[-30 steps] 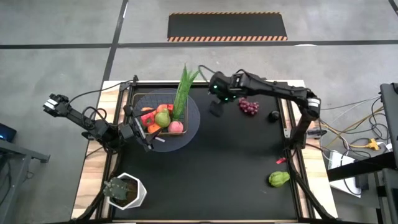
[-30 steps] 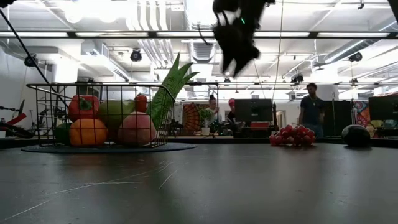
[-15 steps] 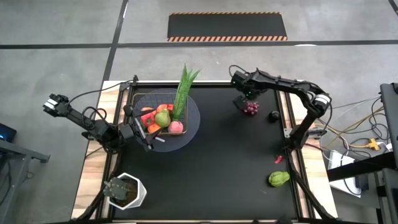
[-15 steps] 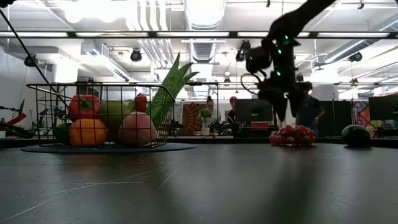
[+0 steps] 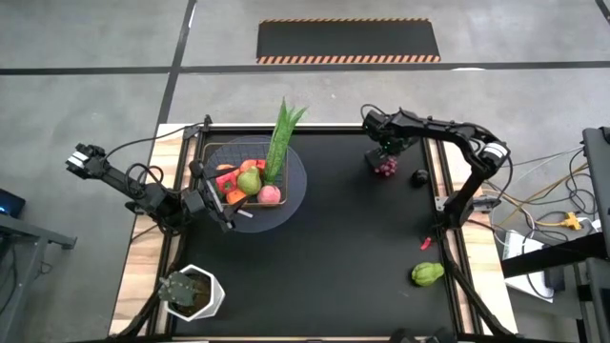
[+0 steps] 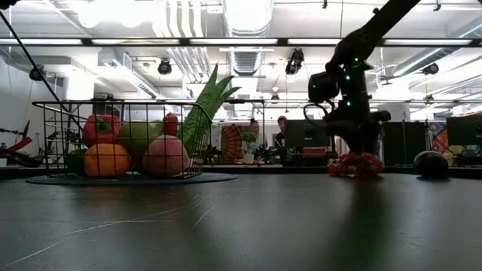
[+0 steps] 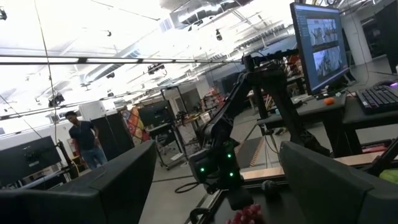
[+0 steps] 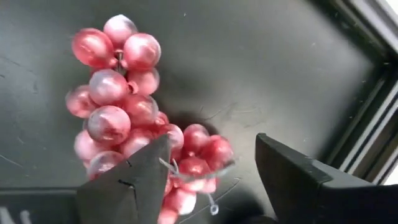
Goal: Build produce basket
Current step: Put the red grapes into the wire basket
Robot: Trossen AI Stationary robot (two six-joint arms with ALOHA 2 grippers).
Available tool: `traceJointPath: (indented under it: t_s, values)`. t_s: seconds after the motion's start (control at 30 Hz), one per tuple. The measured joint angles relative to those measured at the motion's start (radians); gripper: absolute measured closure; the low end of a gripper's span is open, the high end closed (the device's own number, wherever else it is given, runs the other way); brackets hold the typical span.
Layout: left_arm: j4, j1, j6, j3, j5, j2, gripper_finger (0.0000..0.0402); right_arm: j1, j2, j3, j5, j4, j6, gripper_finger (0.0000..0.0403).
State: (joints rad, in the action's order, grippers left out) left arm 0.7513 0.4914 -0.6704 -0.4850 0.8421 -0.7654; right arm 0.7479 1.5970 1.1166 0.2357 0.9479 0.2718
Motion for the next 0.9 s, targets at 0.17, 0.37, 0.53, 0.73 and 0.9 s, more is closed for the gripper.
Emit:
traceJointPath:
  t_s: [0.17,0.37,0.53,0.73,0.9]
  values:
    - [0.0,0.0,0.0,0.0,0.0,0.0,0.0079,-0.001,0.0,-0.043,0.001,-0.033,0.025,0.021]
    - [0.0,0.0,0.0,0.0,0.0,0.0,0.0079,-0.001,0.0,-0.059,-0.004,-0.041,0.068,0.0294]
    - [0.0,0.0,0.0,0.0,0.0,0.0,0.0079,-0.014,0.0,-0.059,-0.034,-0.039,0.066,0.0384]
    - [0.0,0.0,0.0,0.0,0.0,0.0,0.0079,-0.056,-0.009,-0.057,-0.061,-0.048,0.062,0.0394]
    - [-0.001,0.0,0.0,0.0,0.0,0.0,0.0079,-0.105,-0.056,-0.053,-0.098,-0.102,0.081,0.0394]
